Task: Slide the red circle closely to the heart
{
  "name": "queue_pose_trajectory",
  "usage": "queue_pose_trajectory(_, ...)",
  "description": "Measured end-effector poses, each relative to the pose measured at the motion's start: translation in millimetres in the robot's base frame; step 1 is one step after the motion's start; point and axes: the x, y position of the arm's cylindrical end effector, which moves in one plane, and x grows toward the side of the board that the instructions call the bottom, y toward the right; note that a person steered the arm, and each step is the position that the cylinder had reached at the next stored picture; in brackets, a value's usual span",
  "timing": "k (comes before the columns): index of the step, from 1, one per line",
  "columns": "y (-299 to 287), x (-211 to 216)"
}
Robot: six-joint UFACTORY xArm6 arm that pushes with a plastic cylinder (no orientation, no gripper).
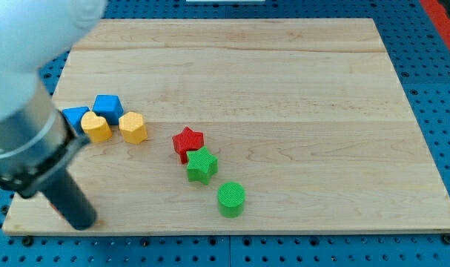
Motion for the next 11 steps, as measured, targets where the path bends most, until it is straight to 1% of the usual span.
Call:
queue_pose_trajectory(1, -5, -9)
queue_pose_trajectory(2, -4, -2)
queue_pose_trajectory(3, 5, 16)
queue_pose_trajectory(5, -71, 5)
queue_pose_trajectory(6, -13, -17)
queue_pose_trajectory(7, 17, -17)
queue_pose_trajectory(8, 36, -31)
queue_pose_trajectory(9, 17, -46)
queue_pose_trajectory(11, 15, -43)
